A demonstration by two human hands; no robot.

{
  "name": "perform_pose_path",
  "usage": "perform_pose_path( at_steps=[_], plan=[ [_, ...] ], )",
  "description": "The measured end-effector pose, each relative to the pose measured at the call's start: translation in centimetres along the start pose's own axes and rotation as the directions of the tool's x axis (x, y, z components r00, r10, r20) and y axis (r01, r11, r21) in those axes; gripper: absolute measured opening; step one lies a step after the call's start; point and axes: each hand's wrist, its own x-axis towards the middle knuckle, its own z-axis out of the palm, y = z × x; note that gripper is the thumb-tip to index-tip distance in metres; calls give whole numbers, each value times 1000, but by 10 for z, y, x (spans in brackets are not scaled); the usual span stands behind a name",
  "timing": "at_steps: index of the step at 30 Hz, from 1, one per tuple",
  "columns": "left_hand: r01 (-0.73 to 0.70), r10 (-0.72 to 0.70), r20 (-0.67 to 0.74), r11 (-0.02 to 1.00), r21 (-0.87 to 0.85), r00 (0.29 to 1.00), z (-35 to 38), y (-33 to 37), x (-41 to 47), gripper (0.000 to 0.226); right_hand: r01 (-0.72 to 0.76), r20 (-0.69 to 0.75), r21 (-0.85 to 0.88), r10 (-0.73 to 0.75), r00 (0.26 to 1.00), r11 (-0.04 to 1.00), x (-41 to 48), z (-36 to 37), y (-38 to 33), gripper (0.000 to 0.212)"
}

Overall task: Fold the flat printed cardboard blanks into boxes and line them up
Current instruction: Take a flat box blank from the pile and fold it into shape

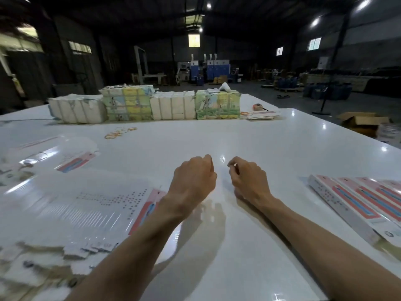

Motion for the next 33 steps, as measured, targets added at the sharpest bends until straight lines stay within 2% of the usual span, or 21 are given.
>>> perform_pose_path(
  at_steps=[2, 4, 6, 8, 11, 15, 16, 20, 22, 23, 25, 26, 29, 30, 33],
  plan=[
    [103, -113, 102, 989, 102, 988, -22, -9, 1, 20, -19, 8, 46, 19, 1000, 999, 0, 1, 1, 22],
    [165, -240, 240, 942, 293, 941, -46, -22, -1, 31, -15, 14, 82, 13, 1000, 997, -1, 2, 3, 22],
    [195, -380, 352, 867, 459, 856, -64, -36, -6, 50, -2, 19, 111, 0, 1000, 994, 0, 3, 3, 22],
    [220, -495, 421, 806, 550, 760, -72, -49, -11, 69, 15, 25, 133, -19, 1000, 991, 2, 4, 4, 22],
    [229, -560, 469, 774, 591, 683, -70, -68, -15, 82, 26, 40, 157, -32, 999, 987, 2, 7, 5, 21],
    [244, -566, 497, 784, 570, 658, -64, -86, -13, 85, 18, 34, 224, -26, 999, 974, 1, 10, 8, 20],
    [242, -547, 503, 800, 549, 670, -64, -90, -10, 82, 19, 33, 231, -27, 999, 973, 1, 10, 8, 21],
    [272, -360, 471, 930, 246, 805, -65, -100, 8, 41, 27, 43, 274, -41, 998, 961, 2, 9, 7, 21],
    [311, -282, 430, 950, 3, 858, -65, -97, 18, 29, 47, 30, 295, -59, 998, 954, 3, 9, 7, 20],
    [346, -239, 437, 920, -184, 867, -63, -93, 24, 27, 62, 7, 311, -67, 998, 948, 3, 9, 6, 20],
    [431, -130, 496, 708, -560, 859, -60, -79, 30, 27, 94, -68, 411, -73, 995, 907, 5, 7, 5, 18],
    [460, -72, 523, 586, -667, 849, -58, -70, 33, 27, 112, -111, 474, -67, 992, 873, 6, 6, 4, 18],
    [512, 48, 553, 322, -796, 832, -36, -44, 36, 24, 167, -201, 561, -62, 978, 811, 9, 1, 1, 25],
    [510, 65, 547, 284, -812, 835, -25, -38, 34, 25, 188, -215, 561, -78, 974, 806, 9, 0, 1, 29],
    [450, 133, 497, 275, -850, 858, 11, -28, 22, 42, 231, -199, 528, -146, 969, 817, 9, -2, -1, 39]
  ],
)
